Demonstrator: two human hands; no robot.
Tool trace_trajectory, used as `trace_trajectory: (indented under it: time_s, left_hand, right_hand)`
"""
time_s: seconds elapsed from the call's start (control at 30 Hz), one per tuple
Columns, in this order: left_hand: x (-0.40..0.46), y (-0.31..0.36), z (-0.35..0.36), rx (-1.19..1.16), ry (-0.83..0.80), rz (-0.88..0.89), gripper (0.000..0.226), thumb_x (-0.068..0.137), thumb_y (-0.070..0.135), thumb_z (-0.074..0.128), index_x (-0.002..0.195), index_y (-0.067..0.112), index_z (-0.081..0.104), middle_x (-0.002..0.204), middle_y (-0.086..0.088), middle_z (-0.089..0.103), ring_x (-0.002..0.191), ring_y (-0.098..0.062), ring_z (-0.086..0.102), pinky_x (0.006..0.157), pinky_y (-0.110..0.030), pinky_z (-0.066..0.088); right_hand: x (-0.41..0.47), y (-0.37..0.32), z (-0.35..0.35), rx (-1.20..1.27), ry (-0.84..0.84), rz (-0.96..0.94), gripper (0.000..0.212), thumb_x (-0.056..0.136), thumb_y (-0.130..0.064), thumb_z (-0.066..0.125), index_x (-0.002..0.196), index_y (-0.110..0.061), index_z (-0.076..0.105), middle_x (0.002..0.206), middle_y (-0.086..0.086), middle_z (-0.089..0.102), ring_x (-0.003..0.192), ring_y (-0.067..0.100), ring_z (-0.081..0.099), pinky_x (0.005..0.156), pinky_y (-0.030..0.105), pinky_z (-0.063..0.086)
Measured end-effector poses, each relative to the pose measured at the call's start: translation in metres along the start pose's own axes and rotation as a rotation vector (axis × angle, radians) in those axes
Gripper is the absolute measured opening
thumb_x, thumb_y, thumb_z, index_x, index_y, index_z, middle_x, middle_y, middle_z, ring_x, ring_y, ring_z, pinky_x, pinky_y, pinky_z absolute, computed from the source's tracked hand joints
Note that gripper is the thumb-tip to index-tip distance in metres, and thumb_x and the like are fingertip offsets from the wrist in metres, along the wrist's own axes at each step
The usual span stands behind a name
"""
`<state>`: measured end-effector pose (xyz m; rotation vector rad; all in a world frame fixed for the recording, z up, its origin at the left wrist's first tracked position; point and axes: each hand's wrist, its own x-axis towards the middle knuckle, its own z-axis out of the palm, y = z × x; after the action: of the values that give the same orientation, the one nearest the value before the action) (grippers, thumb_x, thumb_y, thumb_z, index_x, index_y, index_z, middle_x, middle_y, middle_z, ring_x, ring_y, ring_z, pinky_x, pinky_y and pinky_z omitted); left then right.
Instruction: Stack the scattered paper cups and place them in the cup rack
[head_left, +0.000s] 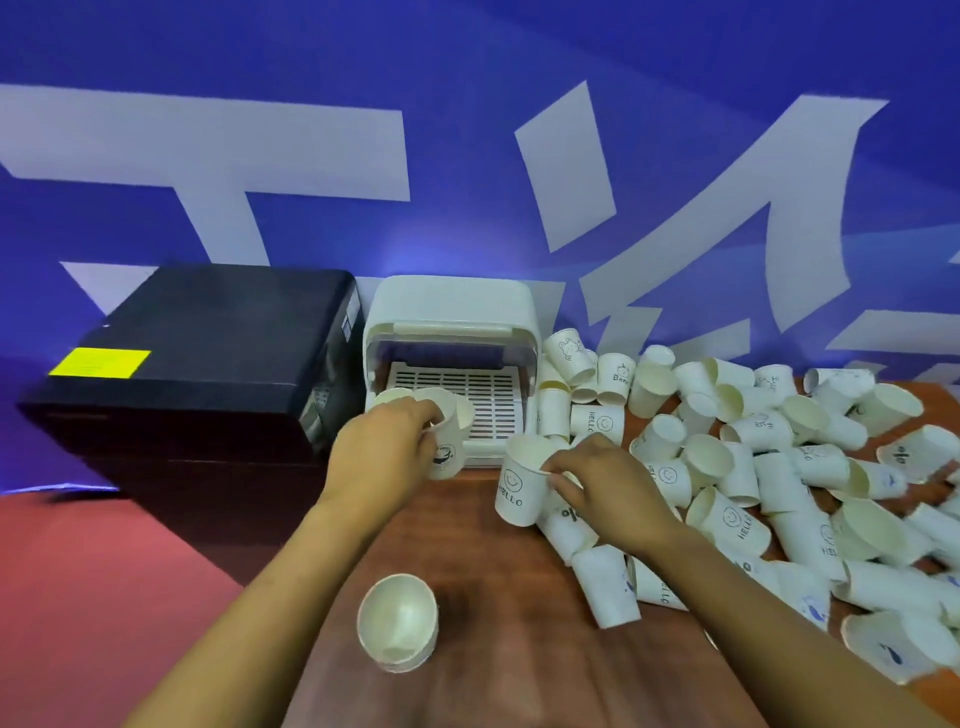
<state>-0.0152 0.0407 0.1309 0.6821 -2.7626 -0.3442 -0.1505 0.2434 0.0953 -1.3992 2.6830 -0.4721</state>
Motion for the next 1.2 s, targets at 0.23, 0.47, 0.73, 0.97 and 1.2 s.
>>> trace_trajectory:
  time_s: [0.23, 0.47, 0.73, 0.97, 1.2]
  left_hand:
    - [0.024, -0.053, -0.003, 0.074, 0.005, -0.028, 0.014, 0.088, 0.025, 0.054, 0.1, 0.026, 0.062, 0.101, 0.002, 0.067, 0.09, -0.023, 0.062, 0.062, -0.03, 0.039]
    - [0.046, -0.077, 0.012, 0.156, 0.026, -0.03, 0.014, 0.089, 0.024, 0.056, 0.099, 0.026, 0.067, 0.095, -0.001, 0.07, 0.087, -0.026, 0.064, 0.063, -0.03, 0.041]
    - [0.074, -0.086, 0.034, 0.229, 0.011, 0.022, 0.011, 0.085, 0.015, 0.06, 0.089, 0.02, 0.068, 0.083, -0.003, 0.07, 0.076, -0.027, 0.064, 0.062, -0.032, 0.042]
    - [0.095, -0.094, 0.058, 0.288, -0.089, 0.016, 0.017, 0.086, 0.011, 0.054, 0.094, 0.019, 0.066, 0.086, -0.003, 0.069, 0.079, -0.027, 0.061, 0.062, -0.031, 0.037]
    - [0.104, -0.101, 0.084, 0.315, -0.176, 0.006, 0.018, 0.082, 0.01, 0.057, 0.093, 0.021, 0.066, 0.085, -0.002, 0.069, 0.08, -0.026, 0.062, 0.061, -0.03, 0.036]
  right_hand:
    - [0.047, -0.037, 0.007, -0.028, 0.006, -0.014, 0.023, 0.093, -0.027, 0.052, 0.11, -0.024, 0.067, 0.104, -0.003, 0.068, 0.103, 0.016, 0.053, 0.077, 0.028, 0.041]
    - [0.085, -0.053, 0.007, -0.056, 0.019, -0.061, 0.02, 0.092, -0.029, 0.056, 0.107, -0.025, 0.069, 0.107, -0.005, 0.067, 0.108, 0.016, 0.051, 0.075, 0.023, 0.035]
    - [0.123, -0.05, 0.019, -0.118, 0.106, -0.149, 0.012, 0.084, -0.019, 0.064, 0.091, -0.016, 0.073, 0.091, 0.003, 0.07, 0.093, 0.025, 0.056, 0.075, 0.034, 0.044]
    - [0.149, -0.033, 0.043, -0.125, 0.047, -0.146, 0.011, 0.082, -0.016, 0.064, 0.088, -0.012, 0.073, 0.087, 0.005, 0.069, 0.09, 0.028, 0.057, 0.072, 0.042, 0.05]
    - [0.158, -0.024, 0.066, -0.134, -0.063, -0.138, 0.017, 0.085, -0.015, 0.059, 0.096, -0.013, 0.071, 0.095, 0.004, 0.069, 0.097, 0.028, 0.055, 0.078, 0.04, 0.047]
